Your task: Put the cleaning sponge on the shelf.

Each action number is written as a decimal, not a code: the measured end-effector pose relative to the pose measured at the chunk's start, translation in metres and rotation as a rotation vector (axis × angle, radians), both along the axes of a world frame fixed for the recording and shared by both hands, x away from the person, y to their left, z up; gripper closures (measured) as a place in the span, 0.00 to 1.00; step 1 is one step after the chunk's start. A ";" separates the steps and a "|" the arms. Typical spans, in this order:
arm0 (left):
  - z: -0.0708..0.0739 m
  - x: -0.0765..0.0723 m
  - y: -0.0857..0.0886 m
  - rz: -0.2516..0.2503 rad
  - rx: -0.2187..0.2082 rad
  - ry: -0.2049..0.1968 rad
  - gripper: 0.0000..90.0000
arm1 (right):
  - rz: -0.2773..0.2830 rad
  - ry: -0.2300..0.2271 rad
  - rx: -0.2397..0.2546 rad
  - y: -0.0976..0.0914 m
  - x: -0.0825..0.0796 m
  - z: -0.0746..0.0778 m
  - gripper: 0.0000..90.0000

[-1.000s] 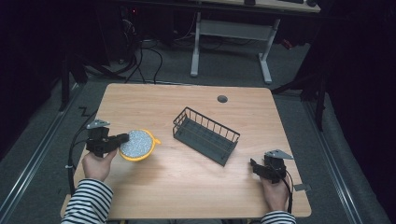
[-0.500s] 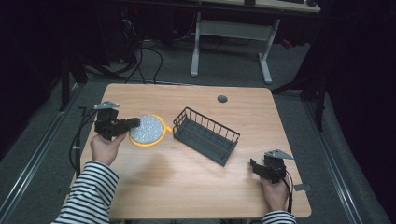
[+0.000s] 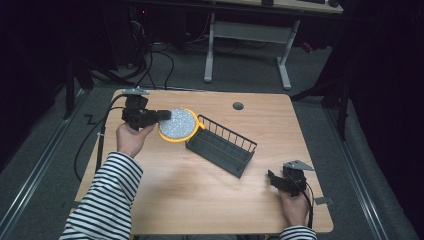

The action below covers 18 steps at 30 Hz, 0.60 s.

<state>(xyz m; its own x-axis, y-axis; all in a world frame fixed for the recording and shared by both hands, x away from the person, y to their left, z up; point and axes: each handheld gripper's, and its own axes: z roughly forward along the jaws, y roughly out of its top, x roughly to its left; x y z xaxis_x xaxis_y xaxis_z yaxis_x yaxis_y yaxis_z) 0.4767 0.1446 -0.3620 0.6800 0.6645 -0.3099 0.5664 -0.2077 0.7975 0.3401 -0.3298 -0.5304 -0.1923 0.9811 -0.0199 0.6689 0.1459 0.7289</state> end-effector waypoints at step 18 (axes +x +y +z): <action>-0.002 0.030 -0.059 -0.058 0.019 0.003 0.93 | 0.003 0.001 0.001 0.000 0.000 0.000 0.39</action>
